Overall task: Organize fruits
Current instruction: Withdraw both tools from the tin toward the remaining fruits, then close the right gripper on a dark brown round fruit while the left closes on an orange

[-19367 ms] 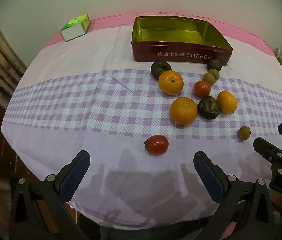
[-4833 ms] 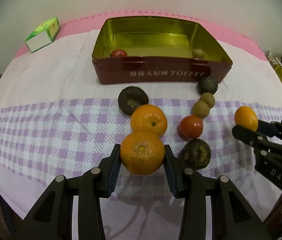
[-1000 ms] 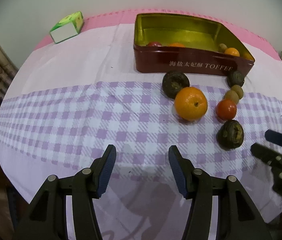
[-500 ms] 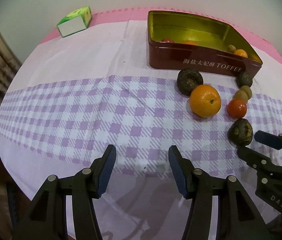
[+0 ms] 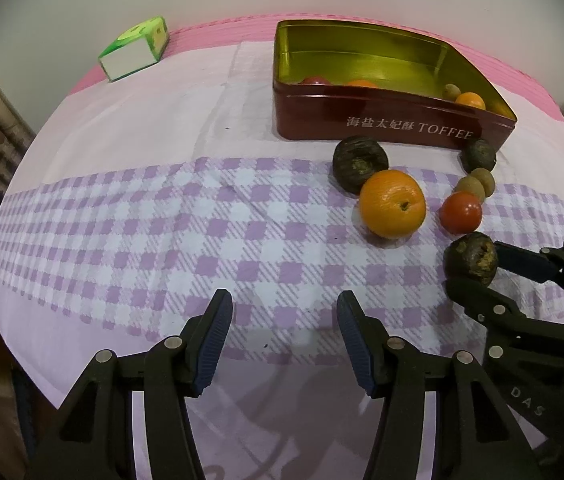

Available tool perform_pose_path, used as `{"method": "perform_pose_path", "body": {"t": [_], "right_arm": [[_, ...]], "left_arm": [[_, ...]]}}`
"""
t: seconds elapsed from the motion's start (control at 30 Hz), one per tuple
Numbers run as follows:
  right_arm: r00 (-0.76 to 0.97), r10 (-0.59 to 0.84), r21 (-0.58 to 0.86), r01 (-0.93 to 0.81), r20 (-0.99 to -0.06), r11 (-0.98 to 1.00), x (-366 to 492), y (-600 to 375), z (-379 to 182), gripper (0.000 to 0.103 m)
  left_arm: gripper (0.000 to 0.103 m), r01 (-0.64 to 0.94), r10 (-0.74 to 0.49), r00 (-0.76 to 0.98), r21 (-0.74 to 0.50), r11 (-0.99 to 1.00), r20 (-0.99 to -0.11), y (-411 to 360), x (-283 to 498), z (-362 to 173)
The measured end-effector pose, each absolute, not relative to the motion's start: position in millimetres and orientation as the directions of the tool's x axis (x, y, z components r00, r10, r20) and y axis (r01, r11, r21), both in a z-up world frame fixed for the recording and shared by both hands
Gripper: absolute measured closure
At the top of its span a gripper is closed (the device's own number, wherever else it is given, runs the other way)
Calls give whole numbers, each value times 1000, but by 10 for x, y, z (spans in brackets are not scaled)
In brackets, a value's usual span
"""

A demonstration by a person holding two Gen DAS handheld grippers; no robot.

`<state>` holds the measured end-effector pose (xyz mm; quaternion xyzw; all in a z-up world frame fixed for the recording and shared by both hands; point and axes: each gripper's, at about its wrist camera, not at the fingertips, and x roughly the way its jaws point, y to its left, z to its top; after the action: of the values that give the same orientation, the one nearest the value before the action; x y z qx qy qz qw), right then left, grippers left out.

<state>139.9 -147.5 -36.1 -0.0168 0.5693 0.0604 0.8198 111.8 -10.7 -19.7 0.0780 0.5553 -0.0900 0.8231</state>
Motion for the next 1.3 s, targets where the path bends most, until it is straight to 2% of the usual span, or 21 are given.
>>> {"method": "perform_pose_path", "body": {"t": [0.17,0.83,1.3], "right_arm": [[344,77,43,-107,-936,993,1408,-1474,-371,67],[355,26,51,61,-934,997,1350,-2128,-389,68],[368,28,60,76,-929,995,1312,-2215,-376,68]], "left_arm": [[48,241,-67,363,25,970,-929,-155,1144,-205],[47,296,-167,348,-61,953,-922,-550,1282,-256],[48,295,-155,346,-49,954,-925,-772,1525,-364]]}}
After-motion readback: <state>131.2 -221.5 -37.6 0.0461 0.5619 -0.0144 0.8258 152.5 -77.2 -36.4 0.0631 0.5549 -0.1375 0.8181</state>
